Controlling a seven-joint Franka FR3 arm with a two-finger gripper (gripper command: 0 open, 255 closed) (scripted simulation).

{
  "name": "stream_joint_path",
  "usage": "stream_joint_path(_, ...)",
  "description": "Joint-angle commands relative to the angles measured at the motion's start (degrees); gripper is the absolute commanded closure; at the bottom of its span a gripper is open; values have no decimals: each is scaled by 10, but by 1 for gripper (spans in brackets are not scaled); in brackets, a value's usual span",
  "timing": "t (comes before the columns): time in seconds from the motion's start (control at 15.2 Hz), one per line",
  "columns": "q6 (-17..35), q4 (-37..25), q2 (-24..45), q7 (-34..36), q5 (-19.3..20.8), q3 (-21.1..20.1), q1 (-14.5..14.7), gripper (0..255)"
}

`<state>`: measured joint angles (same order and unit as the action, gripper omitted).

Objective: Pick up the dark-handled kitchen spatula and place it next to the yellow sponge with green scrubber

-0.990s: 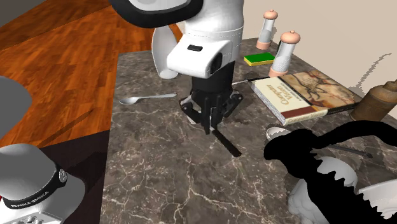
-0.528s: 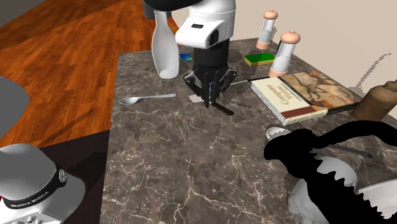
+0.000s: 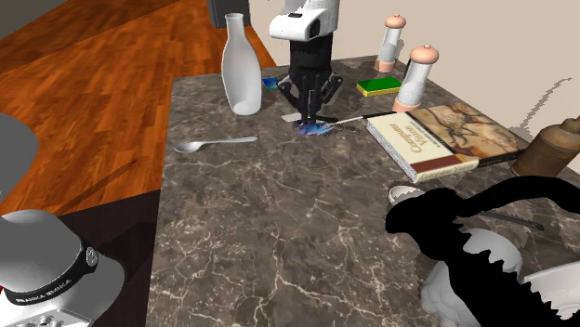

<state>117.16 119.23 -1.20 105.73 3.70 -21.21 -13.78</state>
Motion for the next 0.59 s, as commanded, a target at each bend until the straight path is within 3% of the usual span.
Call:
stream_joint_path(0.0, -7, -31, 28, 32, 11, -14, 13, 255)
stream_joint_path(0.53, -57, -190, 159, 146, 69, -49, 80, 255)
